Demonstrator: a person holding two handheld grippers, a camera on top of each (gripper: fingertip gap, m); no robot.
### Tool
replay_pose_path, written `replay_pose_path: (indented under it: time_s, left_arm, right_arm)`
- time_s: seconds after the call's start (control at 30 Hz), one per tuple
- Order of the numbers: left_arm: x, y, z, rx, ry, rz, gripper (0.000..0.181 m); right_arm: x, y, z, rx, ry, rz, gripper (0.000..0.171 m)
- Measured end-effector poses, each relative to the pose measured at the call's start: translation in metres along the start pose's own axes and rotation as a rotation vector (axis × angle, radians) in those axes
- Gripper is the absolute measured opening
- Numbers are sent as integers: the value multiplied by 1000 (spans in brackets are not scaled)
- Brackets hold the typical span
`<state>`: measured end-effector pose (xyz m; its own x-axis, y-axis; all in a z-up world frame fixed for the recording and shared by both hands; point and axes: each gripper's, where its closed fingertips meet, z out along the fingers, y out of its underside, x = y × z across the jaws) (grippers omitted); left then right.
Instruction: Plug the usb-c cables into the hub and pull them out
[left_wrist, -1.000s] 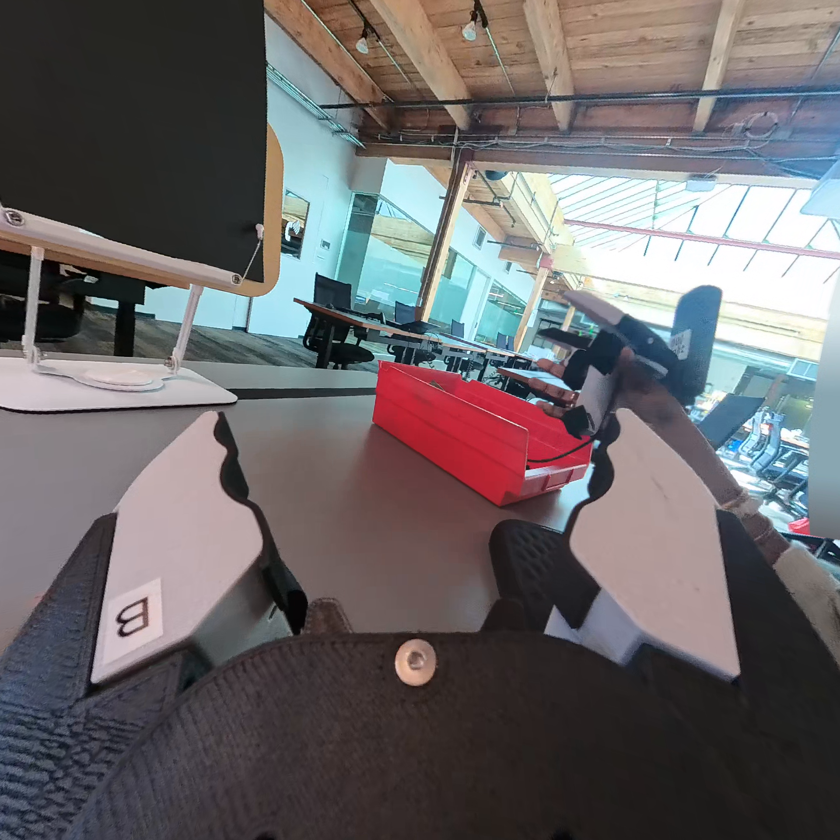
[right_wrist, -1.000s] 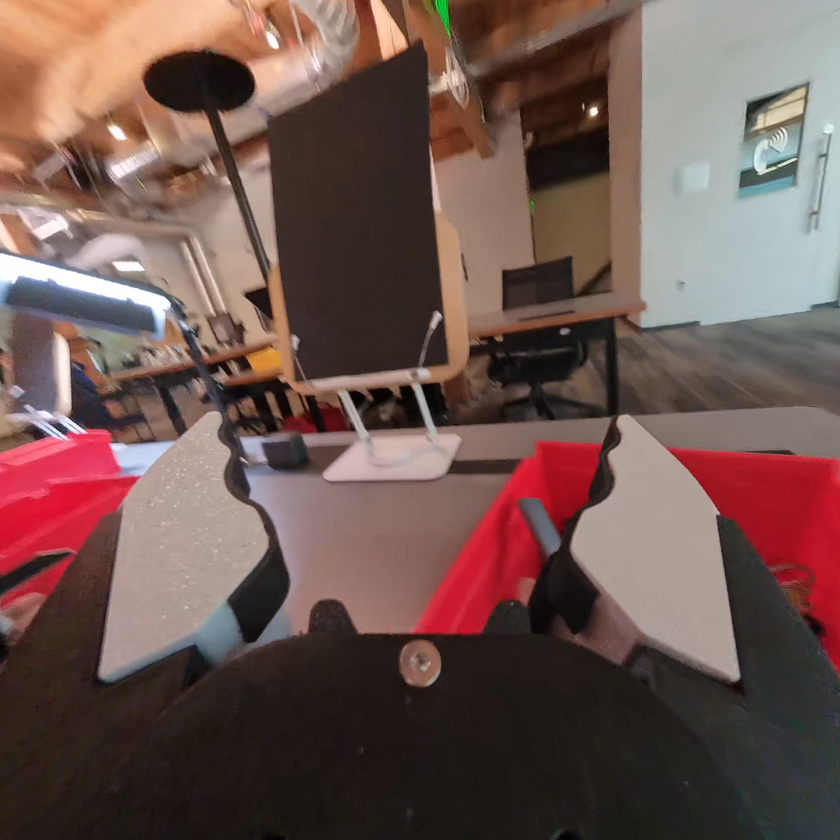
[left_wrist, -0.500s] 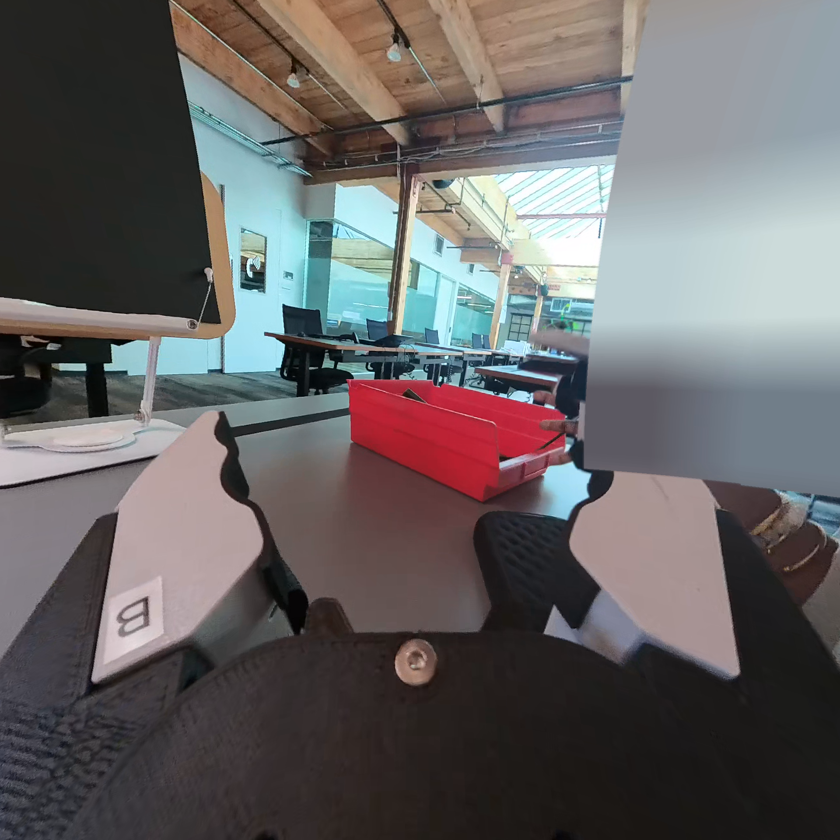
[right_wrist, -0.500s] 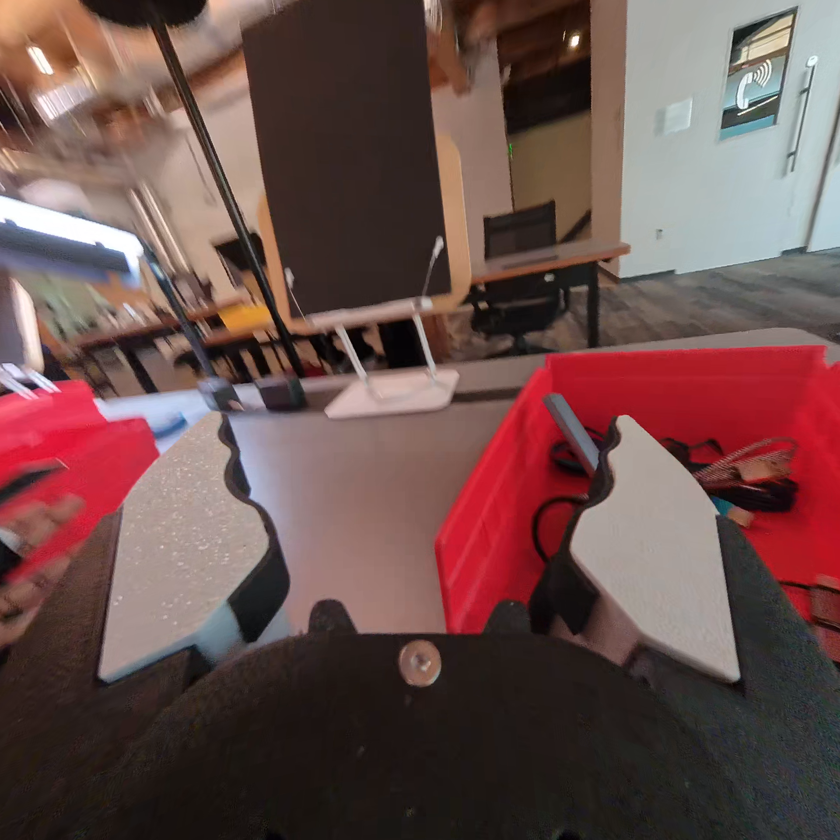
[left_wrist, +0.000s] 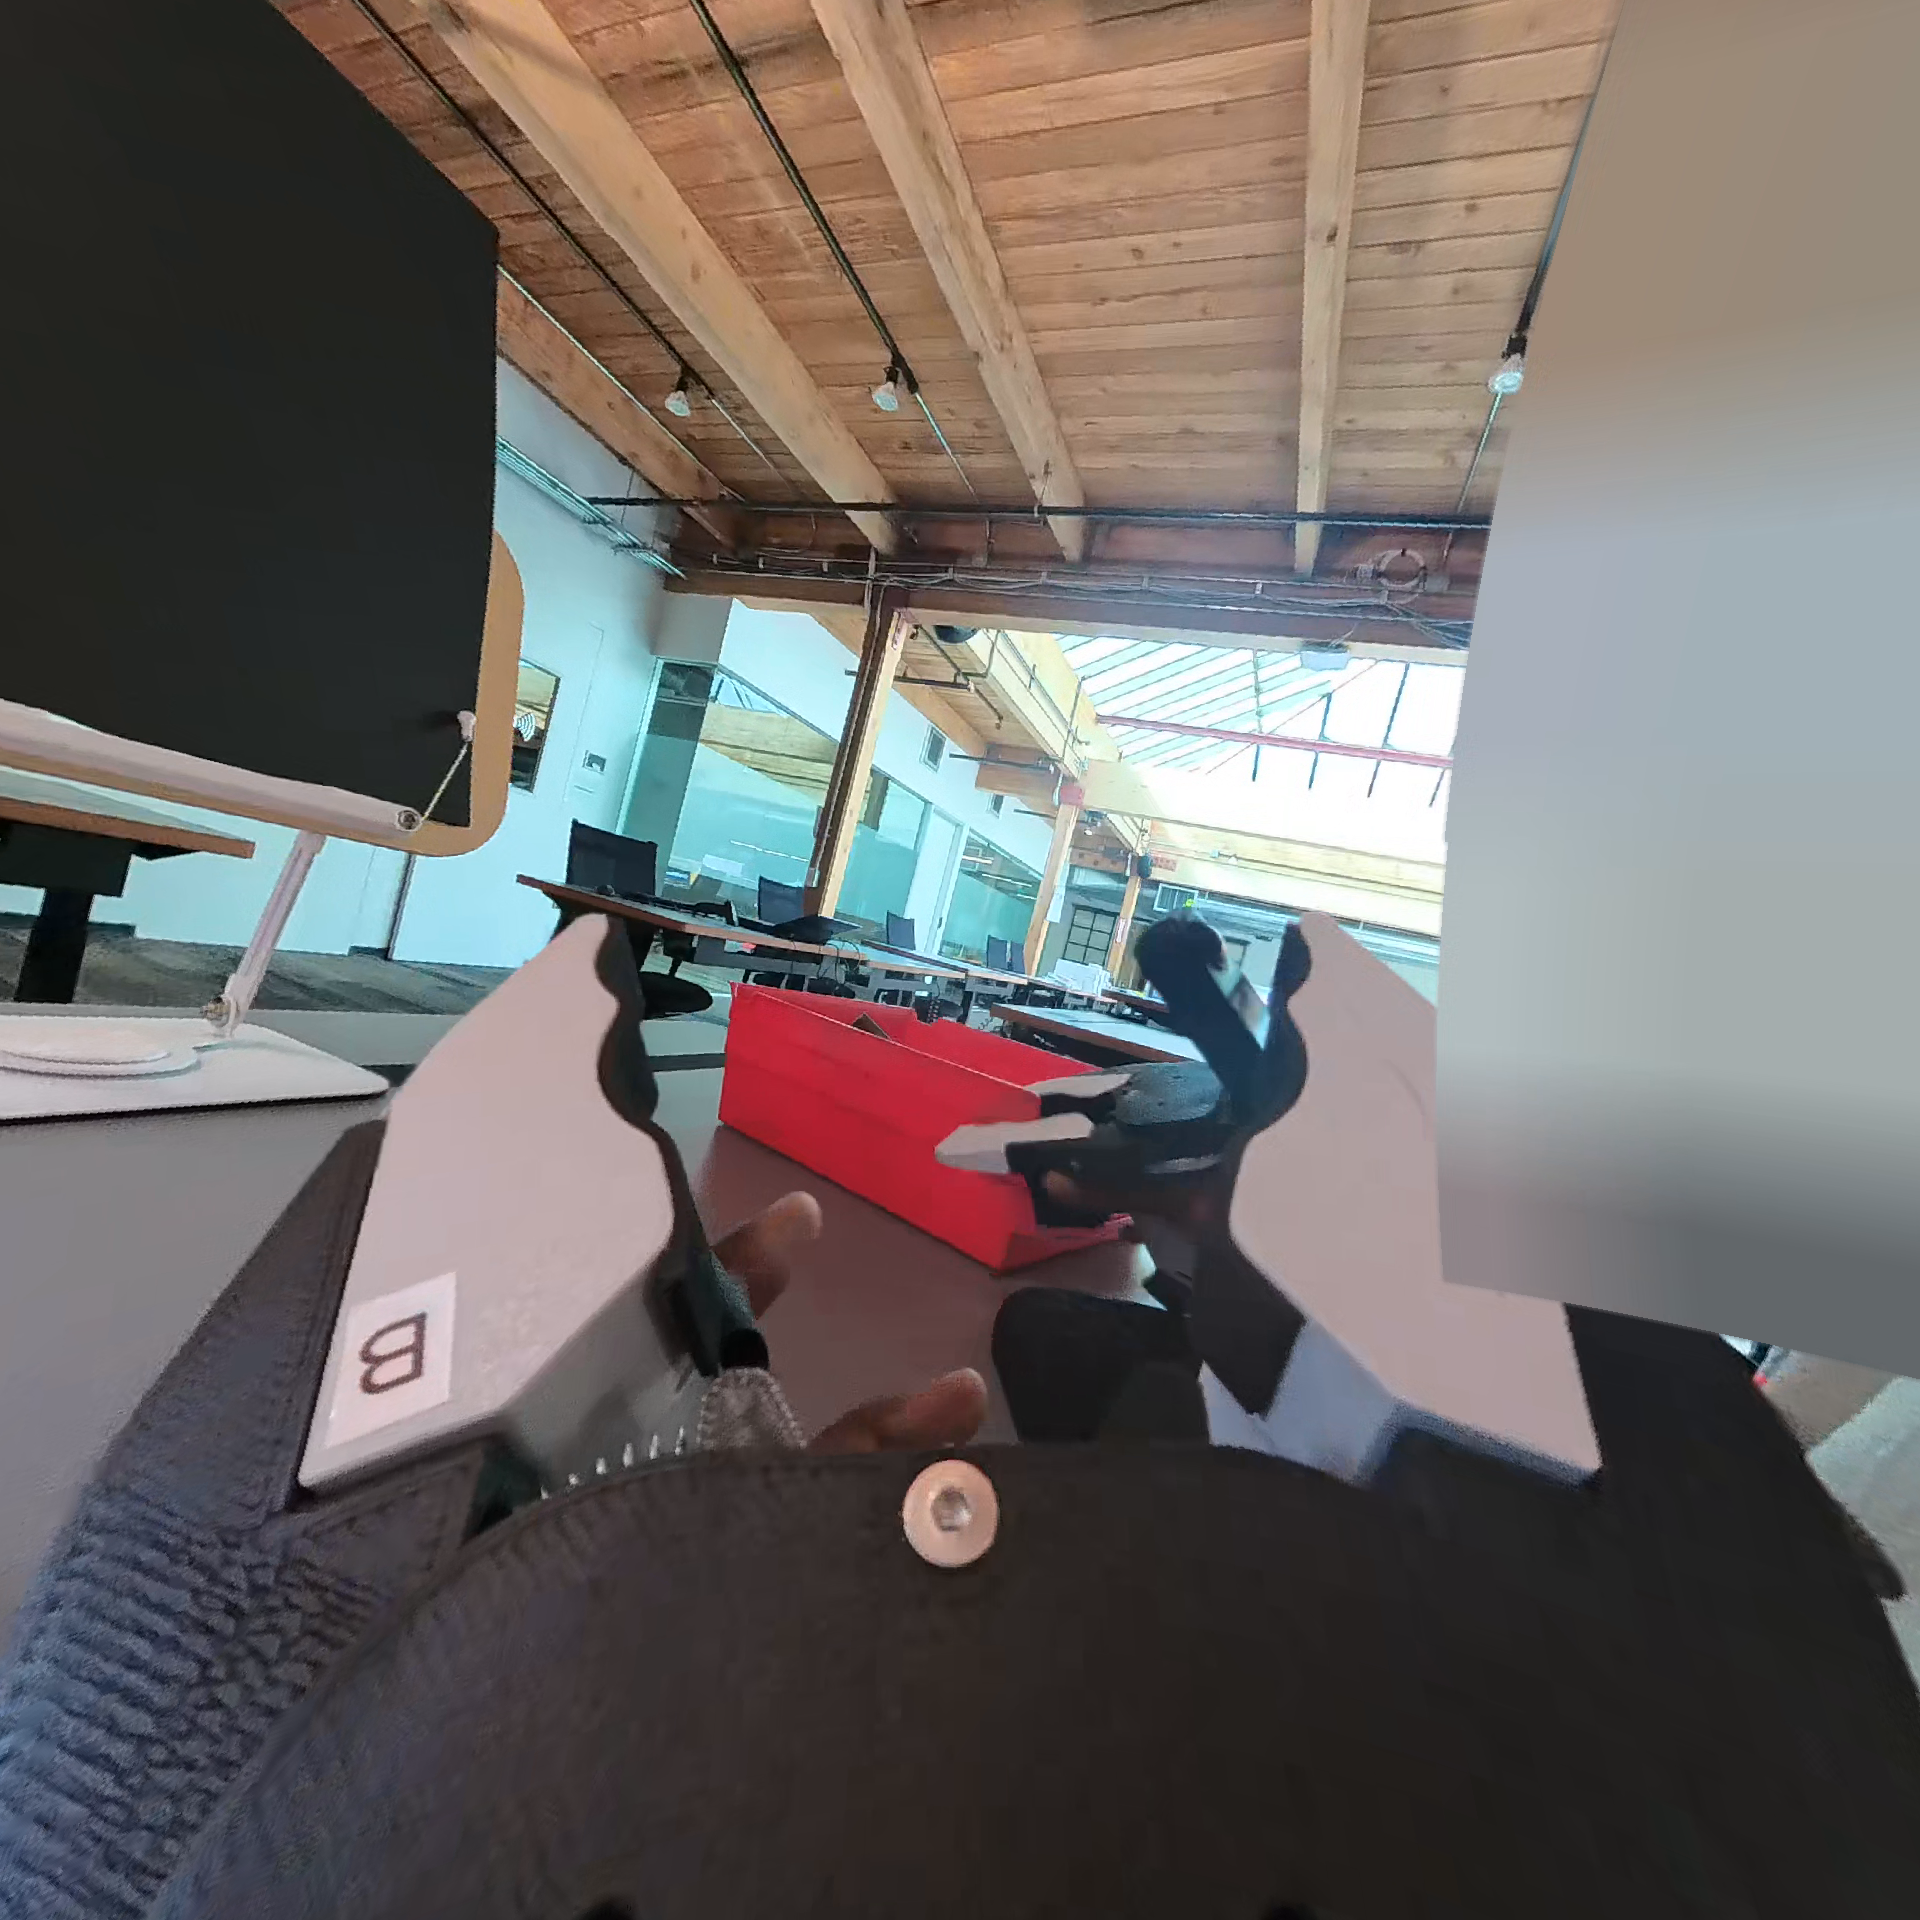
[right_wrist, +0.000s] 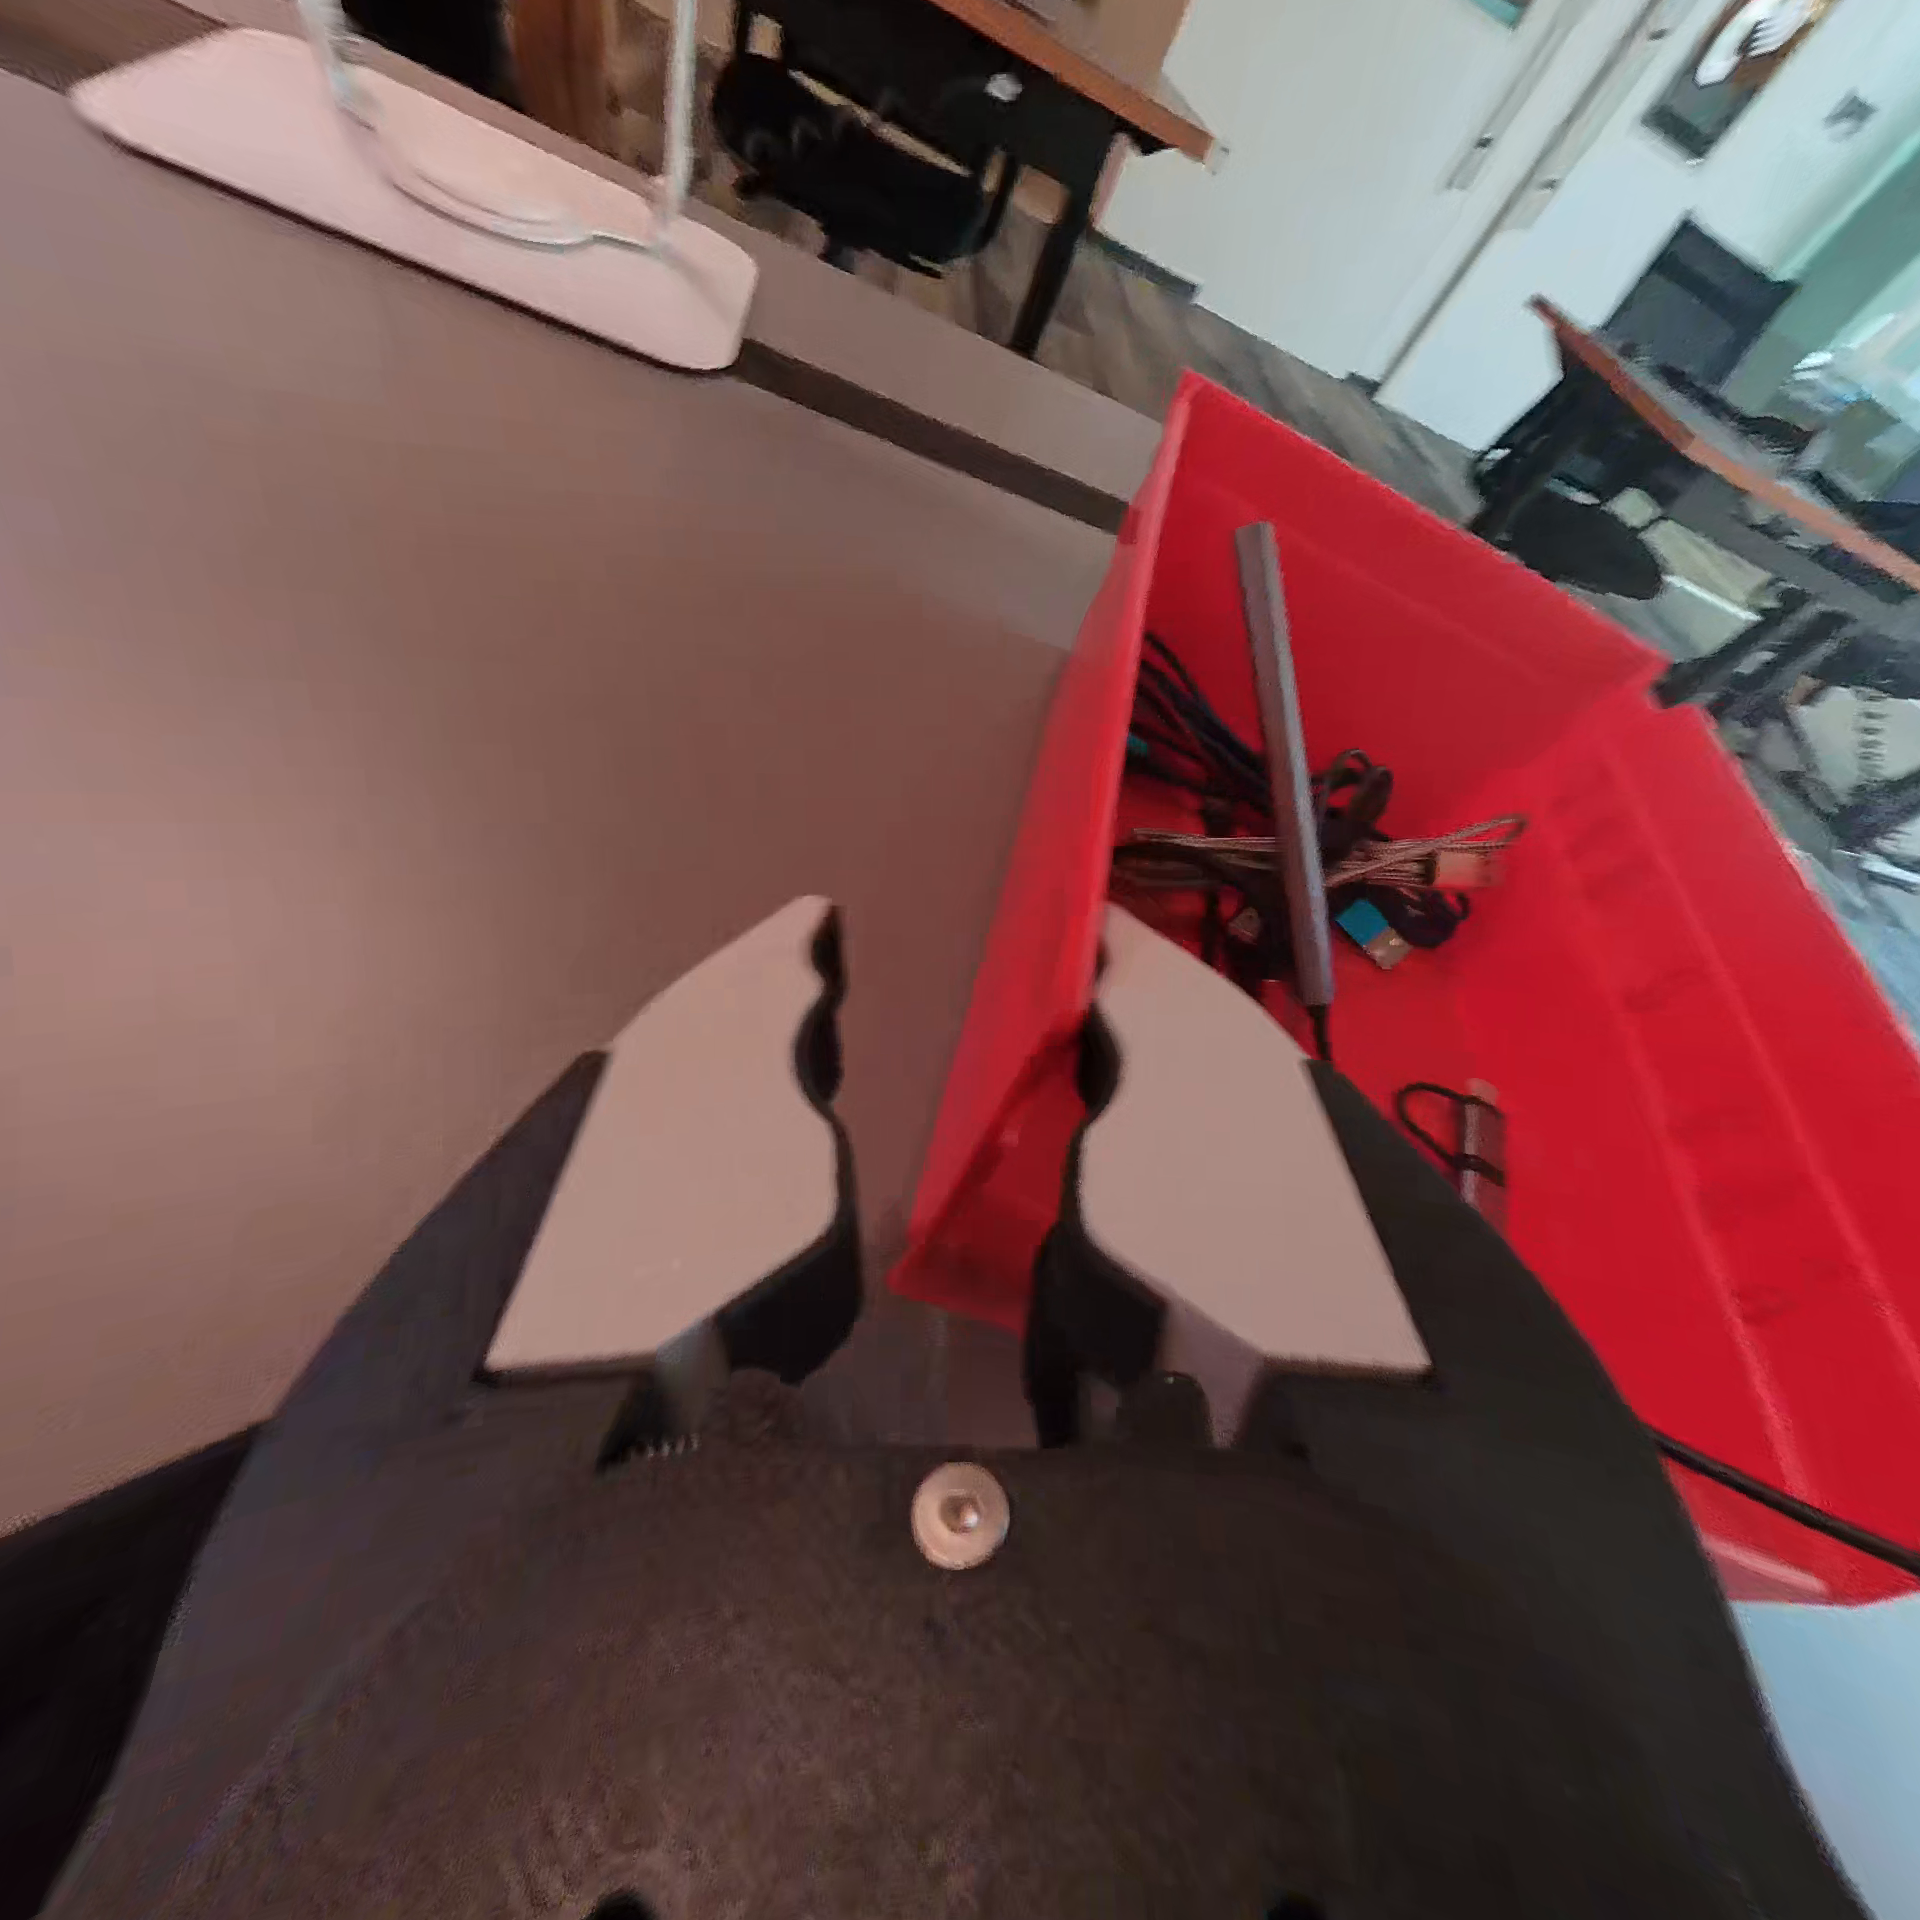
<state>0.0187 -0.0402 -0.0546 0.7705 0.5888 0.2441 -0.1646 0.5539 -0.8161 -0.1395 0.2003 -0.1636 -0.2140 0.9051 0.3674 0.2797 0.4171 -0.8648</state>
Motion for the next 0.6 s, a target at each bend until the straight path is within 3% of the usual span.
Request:
replay_pose_path:
  time_s: [0.07, 0.13, 0.23, 0.37, 0.43, 0.53, 0.6]
  left_arm:
    - [6, 2, 1, -16, 18, 23, 116]
    - [8, 4, 2, -32, 7, 93, 116]
    - [8, 8, 3, -76, -15, 187, 131]
    - [12, 29, 5, -203, -7, 251, 132]
    - [12, 45, 5, -293, 4, 263, 119]
    - [14, 34, 3, -222, -6, 294, 88]
    - [13, 28, 1, -186, -18, 253, 88]
  right_arm:
    - [9, -3, 5, 16, 65, -9, 10]
    - [7, -4, 7, 4, 71, 1, 10]
    - [2, -8, 10, 2, 87, -23, 10]
    - [-15, -14, 10, 4, 67, -24, 11]
    - [-28, -19, 9, 11, 37, -7, 13]
    - [-53, -28, 5, 23, 1, -14, 14]
    - [-73, -36, 1, 40, -29, -22, 14]
